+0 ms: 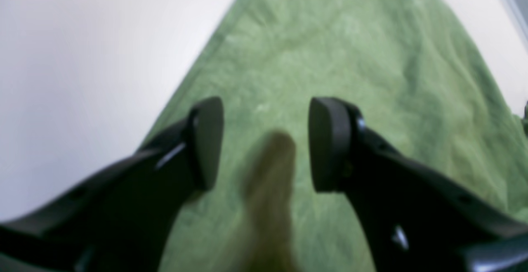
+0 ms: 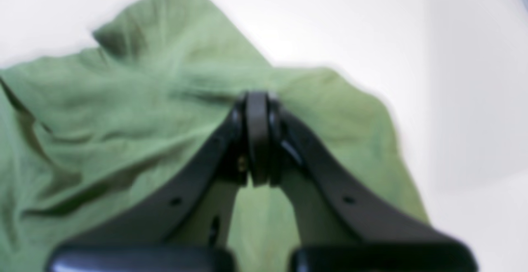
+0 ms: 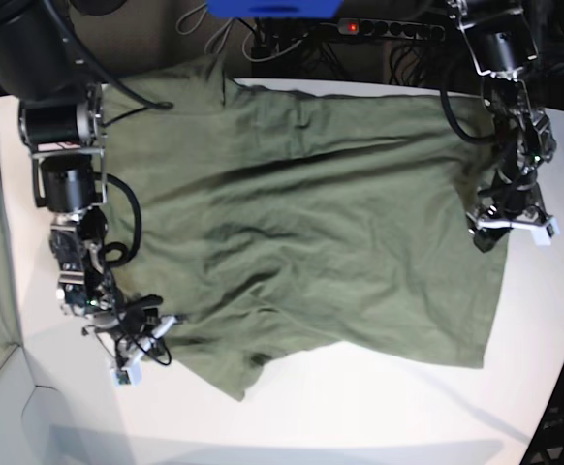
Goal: Layout the t-shirt on the table in an organized manner, then fold the t-shirt properly
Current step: 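Grasp the shirt edges with both grippers, one at each side, then lift the shirt with both grippers and stretch it apart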
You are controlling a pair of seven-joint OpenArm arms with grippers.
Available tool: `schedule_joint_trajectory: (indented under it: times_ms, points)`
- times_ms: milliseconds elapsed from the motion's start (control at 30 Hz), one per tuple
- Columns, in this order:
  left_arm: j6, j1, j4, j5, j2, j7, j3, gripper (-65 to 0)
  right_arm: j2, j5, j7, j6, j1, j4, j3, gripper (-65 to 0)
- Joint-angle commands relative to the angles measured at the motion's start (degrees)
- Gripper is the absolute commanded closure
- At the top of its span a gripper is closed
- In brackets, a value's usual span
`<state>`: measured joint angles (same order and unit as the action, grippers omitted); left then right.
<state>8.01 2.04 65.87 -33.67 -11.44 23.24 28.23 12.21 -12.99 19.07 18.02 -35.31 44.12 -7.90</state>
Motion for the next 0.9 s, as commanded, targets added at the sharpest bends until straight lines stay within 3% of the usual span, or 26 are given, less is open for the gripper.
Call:
schedule_joint_trajectory:
  times_ms: [0,133,533,600,733,867]
  points:
    - [-0.41,0.29,-0.06,0.40,-0.29,0.62,0.12,-32.9,0.32,-0.41,-3.03,0.22,-2.98,-0.91,-0.76,0.0]
    - [-0.41,-3.05,0.64,4.26,-0.12,-0.70,0.21,-32.9,0.23,-0.41,-9.27,0.22,-5.44,-8.56,-3.04,0.0]
    - [-0.41,-10.53,0.73,4.35,0.15,-3.33,3.55,-32.9,0.58,-0.41,-25.71,-0.83,-5.79,-28.43,-3.04,0.0]
    - [-0.32,-10.88,0.82,4.35,0.23,-3.16,4.34,-32.9,1.64,-0.41,-26.67,-4.79,-5.70,-29.66,-2.96,0.0]
    - [-0.32,-12.64,2.57,4.35,0.32,-3.07,4.43,-32.9,3.49,-0.59,-27.29,-16.57,-4.03,-29.39,-2.87,0.0]
    - [-0.32,-14.31,5.21,4.26,1.64,-3.07,4.34,-32.9,4.54,-0.76,-26.85,-19.56,-2.18,-27.90,-2.78,0.0]
